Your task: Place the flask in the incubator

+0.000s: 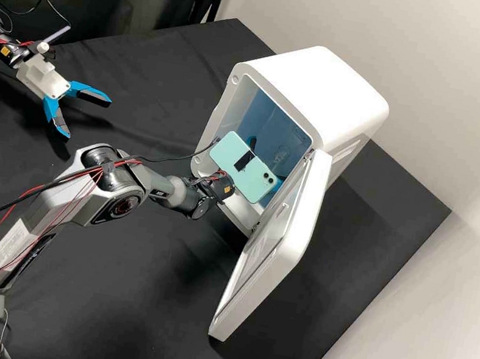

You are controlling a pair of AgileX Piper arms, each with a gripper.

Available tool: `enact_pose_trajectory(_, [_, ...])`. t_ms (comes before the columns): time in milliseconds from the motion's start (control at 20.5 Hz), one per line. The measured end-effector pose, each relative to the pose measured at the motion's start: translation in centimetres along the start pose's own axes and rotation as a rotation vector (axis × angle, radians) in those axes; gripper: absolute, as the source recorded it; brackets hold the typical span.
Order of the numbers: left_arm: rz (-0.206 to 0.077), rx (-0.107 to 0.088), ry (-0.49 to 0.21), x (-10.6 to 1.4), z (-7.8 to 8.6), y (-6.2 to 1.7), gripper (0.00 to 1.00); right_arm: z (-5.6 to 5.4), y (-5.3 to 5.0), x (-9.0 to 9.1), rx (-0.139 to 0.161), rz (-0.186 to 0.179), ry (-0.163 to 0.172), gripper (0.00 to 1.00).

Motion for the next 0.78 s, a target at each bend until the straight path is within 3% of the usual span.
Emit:
enact_pose_trajectory(146, [-0.001, 0.018, 0.000, 0.0, 0.0, -0.02, 1.00, 0.1, -0.1, -0.1, 0.000, -0.002, -0.002, 1.00])
enact_pose_trajectory(342, [-0.007, 0.025, -0.001, 0.1, -0.1, -0.18, 1.00, 0.4, -0.5, -0.9, 0.001, -0.015, -0.013, 1.00])
enact_pose_trajectory(488, [-0.007, 0.033, -0.001, 0.1, -0.1, -0.18, 1.00, 0.4, -0.5, -2.7, -0.003, -0.004, -0.020, 1.00])
enact_pose_trajectory(781, [-0.012, 0.032, -0.001, 0.1, -0.1, -0.27, 1.00, 0.3, -0.9, -7.2, 0.028, 0.039, -0.002, 1.00])
